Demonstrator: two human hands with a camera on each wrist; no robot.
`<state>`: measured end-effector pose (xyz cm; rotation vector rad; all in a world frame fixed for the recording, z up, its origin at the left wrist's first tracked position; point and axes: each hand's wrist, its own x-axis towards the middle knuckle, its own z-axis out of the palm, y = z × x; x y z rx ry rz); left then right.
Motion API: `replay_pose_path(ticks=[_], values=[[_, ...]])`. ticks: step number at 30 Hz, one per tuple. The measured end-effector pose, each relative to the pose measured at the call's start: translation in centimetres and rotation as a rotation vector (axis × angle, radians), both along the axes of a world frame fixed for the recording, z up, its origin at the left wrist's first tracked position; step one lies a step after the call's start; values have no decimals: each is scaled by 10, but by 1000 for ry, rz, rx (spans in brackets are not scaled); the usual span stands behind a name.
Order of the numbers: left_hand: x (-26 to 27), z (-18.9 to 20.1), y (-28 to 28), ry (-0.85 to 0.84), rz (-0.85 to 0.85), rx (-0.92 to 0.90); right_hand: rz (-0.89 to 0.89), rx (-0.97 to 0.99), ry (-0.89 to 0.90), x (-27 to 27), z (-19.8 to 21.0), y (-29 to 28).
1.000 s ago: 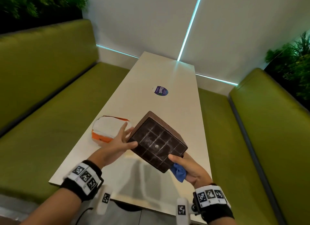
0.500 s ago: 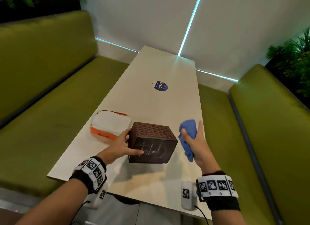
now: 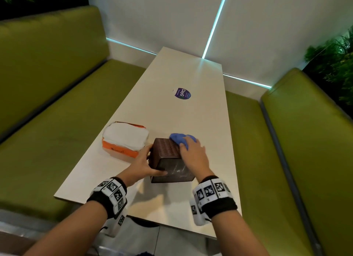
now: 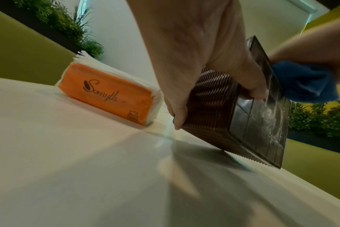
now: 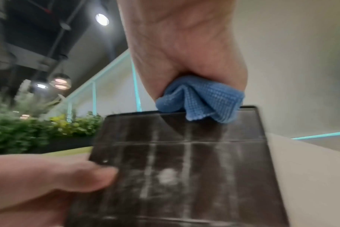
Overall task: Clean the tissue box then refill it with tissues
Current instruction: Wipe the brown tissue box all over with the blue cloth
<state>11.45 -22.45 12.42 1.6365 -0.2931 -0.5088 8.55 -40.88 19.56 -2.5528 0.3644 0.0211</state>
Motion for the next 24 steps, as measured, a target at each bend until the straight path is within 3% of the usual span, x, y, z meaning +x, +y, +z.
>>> replay_pose_path(ticks=[3, 5, 11, 17, 19, 22, 24], values=[[0, -1, -1, -35, -3, 28, -111, 56, 6, -3, -1, -24], [-1, 2, -4, -63, 8, 27, -104, 35, -11, -4, 4, -9], [-9, 8, -14, -151, 66, 37, 145, 30, -57, -14, 9, 67], [-10, 9, -7, -118, 1, -16, -216, 108, -58, -12, -4, -21], [-9, 12, -9, -156, -13, 1, -256, 104, -53, -12, -6, -23], [-7, 15, -13, -209, 2, 49, -99, 36, -56, -13, -3, 19], [-8, 11, -15, -158, 15, 33, 52, 20, -95, -18, -1, 53]])
